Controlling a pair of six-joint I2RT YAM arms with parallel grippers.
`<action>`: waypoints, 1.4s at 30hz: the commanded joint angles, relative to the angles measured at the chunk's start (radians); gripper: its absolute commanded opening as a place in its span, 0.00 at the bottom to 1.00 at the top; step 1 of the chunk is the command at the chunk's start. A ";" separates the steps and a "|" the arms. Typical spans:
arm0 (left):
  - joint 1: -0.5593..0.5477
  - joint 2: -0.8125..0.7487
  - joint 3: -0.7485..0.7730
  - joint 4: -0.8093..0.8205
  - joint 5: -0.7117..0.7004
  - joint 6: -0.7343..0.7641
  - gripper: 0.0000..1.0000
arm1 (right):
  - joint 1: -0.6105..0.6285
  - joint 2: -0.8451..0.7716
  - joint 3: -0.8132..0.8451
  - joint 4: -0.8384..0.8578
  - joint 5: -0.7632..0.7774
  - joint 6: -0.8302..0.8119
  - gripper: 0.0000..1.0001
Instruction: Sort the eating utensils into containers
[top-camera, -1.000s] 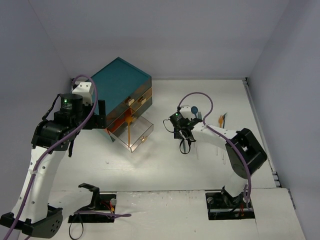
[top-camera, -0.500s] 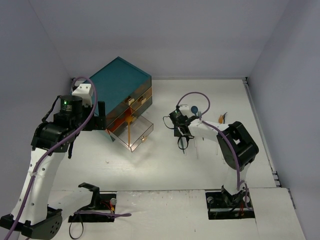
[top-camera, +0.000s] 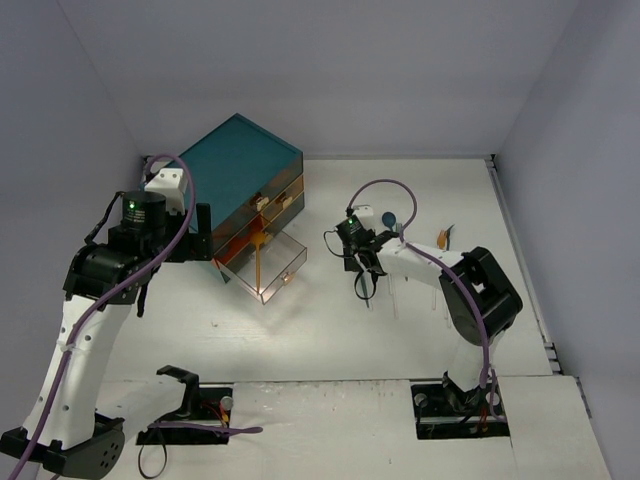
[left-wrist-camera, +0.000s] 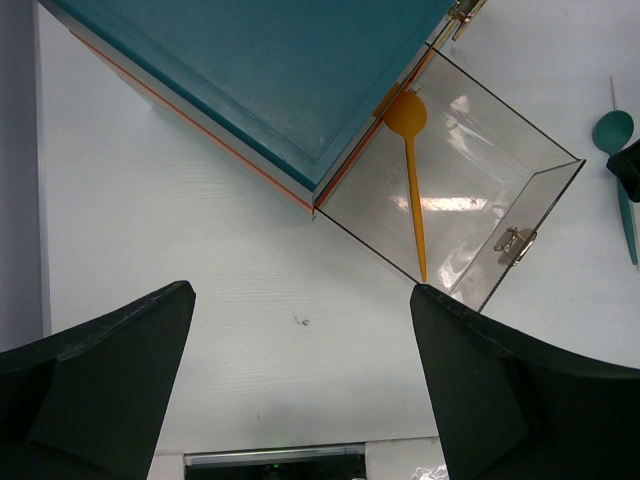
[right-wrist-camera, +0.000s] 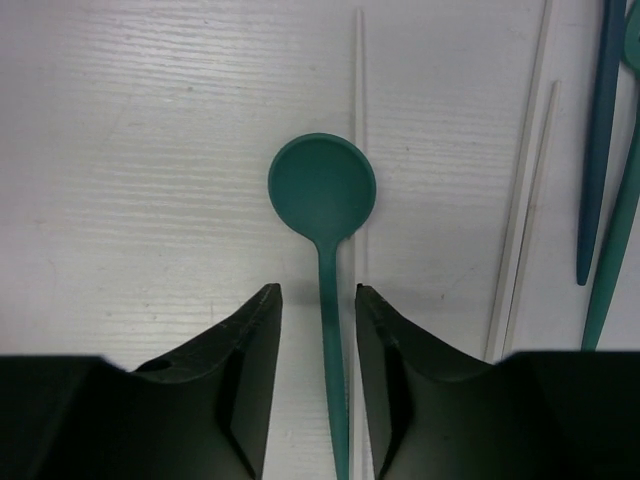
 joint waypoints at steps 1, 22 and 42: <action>0.005 0.008 0.019 0.032 0.000 -0.018 0.88 | 0.011 -0.050 0.051 0.003 -0.004 -0.025 0.30; 0.005 0.000 0.014 0.028 -0.007 -0.009 0.88 | 0.004 0.036 0.005 -0.001 0.032 0.035 0.23; 0.005 -0.006 0.021 0.028 -0.012 -0.009 0.88 | 0.047 -0.164 0.122 -0.030 0.009 0.021 0.00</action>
